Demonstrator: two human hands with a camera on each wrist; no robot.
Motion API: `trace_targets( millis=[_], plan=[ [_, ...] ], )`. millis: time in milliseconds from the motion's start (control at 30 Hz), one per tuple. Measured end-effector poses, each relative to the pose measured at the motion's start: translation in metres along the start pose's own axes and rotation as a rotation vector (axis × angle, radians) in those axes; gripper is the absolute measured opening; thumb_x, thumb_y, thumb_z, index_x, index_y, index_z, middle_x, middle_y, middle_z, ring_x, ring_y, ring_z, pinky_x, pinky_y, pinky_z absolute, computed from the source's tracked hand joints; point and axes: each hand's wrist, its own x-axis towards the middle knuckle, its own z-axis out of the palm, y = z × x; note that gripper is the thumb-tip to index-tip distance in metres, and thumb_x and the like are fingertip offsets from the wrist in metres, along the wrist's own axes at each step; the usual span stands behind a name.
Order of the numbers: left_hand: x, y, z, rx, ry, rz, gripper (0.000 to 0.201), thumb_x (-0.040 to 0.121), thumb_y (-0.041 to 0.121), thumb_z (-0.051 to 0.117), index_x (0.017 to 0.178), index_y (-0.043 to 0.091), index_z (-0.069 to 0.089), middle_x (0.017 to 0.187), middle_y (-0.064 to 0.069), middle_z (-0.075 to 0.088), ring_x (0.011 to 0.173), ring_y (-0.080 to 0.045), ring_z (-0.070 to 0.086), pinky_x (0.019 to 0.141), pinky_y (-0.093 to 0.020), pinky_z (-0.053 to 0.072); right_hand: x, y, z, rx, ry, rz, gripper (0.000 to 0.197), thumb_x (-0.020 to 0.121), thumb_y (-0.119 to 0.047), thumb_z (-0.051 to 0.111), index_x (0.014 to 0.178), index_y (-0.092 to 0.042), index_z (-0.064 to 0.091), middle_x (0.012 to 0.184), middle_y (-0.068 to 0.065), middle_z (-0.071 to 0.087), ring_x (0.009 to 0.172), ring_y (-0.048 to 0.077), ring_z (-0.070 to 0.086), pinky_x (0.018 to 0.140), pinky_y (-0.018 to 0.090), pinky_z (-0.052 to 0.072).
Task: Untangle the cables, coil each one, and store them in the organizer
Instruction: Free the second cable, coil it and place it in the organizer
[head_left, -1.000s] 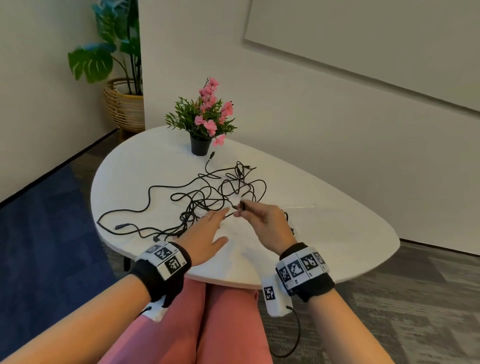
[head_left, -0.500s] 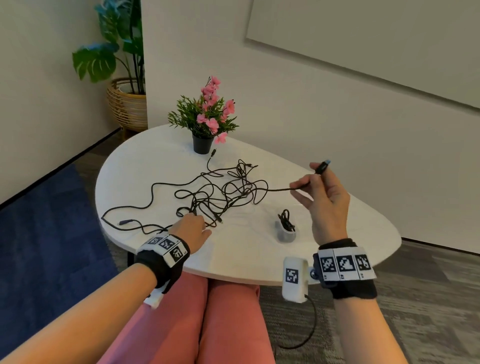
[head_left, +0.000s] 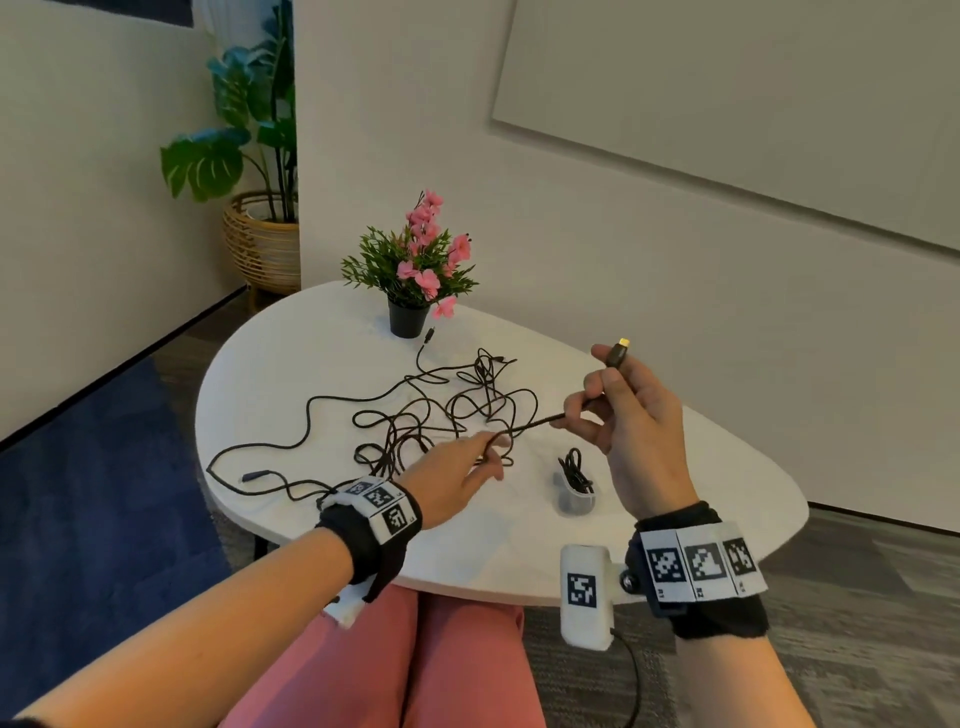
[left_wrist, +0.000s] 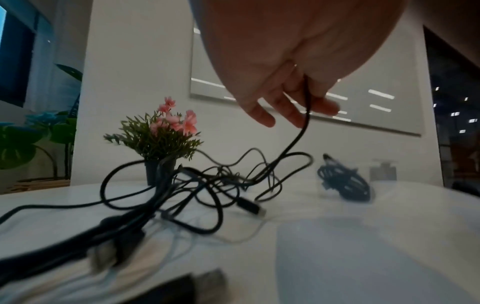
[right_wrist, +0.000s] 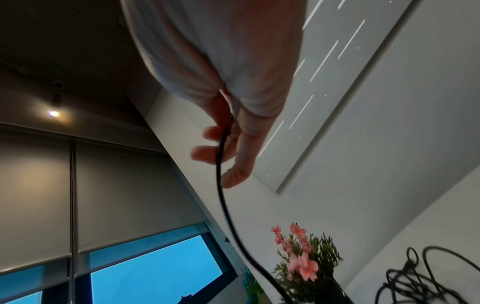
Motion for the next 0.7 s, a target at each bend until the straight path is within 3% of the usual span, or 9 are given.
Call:
trace_targets(
  millis=[100, 233, 333, 400, 433, 500, 567, 633, 700],
  plan=[
    [-0.002, -0.020, 0.001, 0.069, -0.124, -0.100, 0.021, 0.099, 0.021, 0.034, 0.107, 0.023, 0.053, 0.088, 0.012, 0.055, 0.089, -0.013, 0.056, 0.087, -0.037, 0.048, 0.006, -0.012, -0.008, 0.009, 0.054, -0.081, 0.027, 0.100, -0.006, 0.034, 0.121, -0.010, 0.051, 0.071, 0.000, 0.046, 0.056, 0.013, 0.050, 0.068, 0.037, 0.057],
    [-0.006, -0.043, -0.015, 0.257, -0.170, -0.130, 0.023, 0.099, 0.021, 0.036, 0.107, 0.021, 0.057, 0.101, 0.004, 0.053, 0.096, -0.013, 0.053, 0.091, -0.031, 0.044, 0.019, -0.036, -0.033, 0.087, 0.186, -0.197, 0.029, 0.100, -0.007, 0.034, 0.120, -0.014, 0.054, 0.069, -0.003, 0.044, 0.051, 0.009, 0.035, 0.053, 0.023, 0.048],
    [0.002, -0.048, -0.032, 0.398, -0.024, -0.021, 0.021, 0.097, 0.016, 0.043, 0.109, 0.021, 0.060, 0.106, 0.004, 0.062, 0.102, -0.014, 0.056, 0.090, -0.027, 0.042, 0.029, -0.040, -0.049, -0.023, 0.269, -0.240, 0.030, 0.096, -0.007, 0.039, 0.112, -0.020, 0.062, 0.069, -0.002, 0.046, 0.052, 0.009, 0.032, 0.047, 0.020, 0.033],
    [0.009, -0.049, -0.043, 0.432, 0.085, 0.040, 0.028, 0.092, 0.006, 0.049, 0.111, 0.021, 0.062, 0.106, 0.005, 0.066, 0.102, -0.014, 0.059, 0.090, -0.024, 0.042, 0.032, -0.035, -0.053, -0.303, 0.307, -0.268, 0.032, 0.091, -0.009, 0.045, 0.104, -0.030, 0.066, 0.084, -0.002, 0.056, 0.063, 0.008, 0.043, 0.061, 0.024, 0.038],
    [0.012, -0.048, -0.046, 0.412, 0.121, 0.057, 0.031, 0.090, 0.003, 0.051, 0.113, 0.019, 0.063, 0.105, 0.003, 0.067, 0.101, -0.015, 0.060, 0.089, -0.025, 0.043, 0.032, -0.031, -0.052, -0.497, 0.292, -0.261, 0.032, 0.091, -0.011, 0.049, 0.112, -0.030, 0.064, 0.097, -0.002, 0.058, 0.076, 0.007, 0.050, 0.074, 0.025, 0.040],
    [0.015, -0.039, -0.050, 0.367, 0.176, 0.116, 0.029, 0.090, 0.004, 0.053, 0.114, 0.015, 0.064, 0.103, -0.001, 0.069, 0.098, -0.019, 0.063, 0.087, -0.028, 0.047, 0.028, -0.018, -0.041, -0.922, 0.146, -0.204, 0.038, 0.091, -0.027, 0.056, 0.129, -0.031, 0.054, 0.109, -0.005, 0.054, 0.094, 0.005, 0.050, 0.086, 0.023, 0.036],
    [0.018, -0.028, -0.048, 0.276, 0.251, 0.187, 0.022, 0.091, 0.015, 0.054, 0.108, 0.012, 0.068, 0.094, -0.003, 0.072, 0.088, -0.020, 0.066, 0.081, -0.026, 0.049, 0.020, 0.000, -0.021, -1.238, -0.085, -0.153, 0.048, 0.085, -0.053, 0.056, 0.130, -0.040, 0.049, 0.112, -0.008, 0.048, 0.097, 0.007, 0.052, 0.083, 0.027, 0.040],
    [0.017, -0.016, -0.046, 0.156, 0.307, 0.210, 0.028, 0.090, 0.027, 0.051, 0.105, 0.014, 0.070, 0.089, 0.000, 0.074, 0.082, -0.014, 0.067, 0.080, -0.017, 0.045, 0.015, 0.023, 0.001, -1.421, -0.275, -0.131, 0.056, 0.081, -0.066, 0.051, 0.132, -0.043, 0.046, 0.122, -0.007, 0.047, 0.101, 0.015, 0.057, 0.084, 0.032, 0.047],
    [0.015, -0.014, -0.048, 0.079, 0.326, 0.184, 0.027, 0.087, 0.014, 0.055, 0.110, 0.019, 0.069, 0.093, 0.002, 0.074, 0.087, -0.010, 0.066, 0.086, -0.019, 0.046, 0.012, 0.043, 0.017, -1.490, -0.378, -0.116, 0.061, 0.081, -0.067, 0.048, 0.136, -0.040, 0.042, 0.130, -0.006, 0.044, 0.105, 0.020, 0.057, 0.084, 0.034, 0.047]
  ],
)
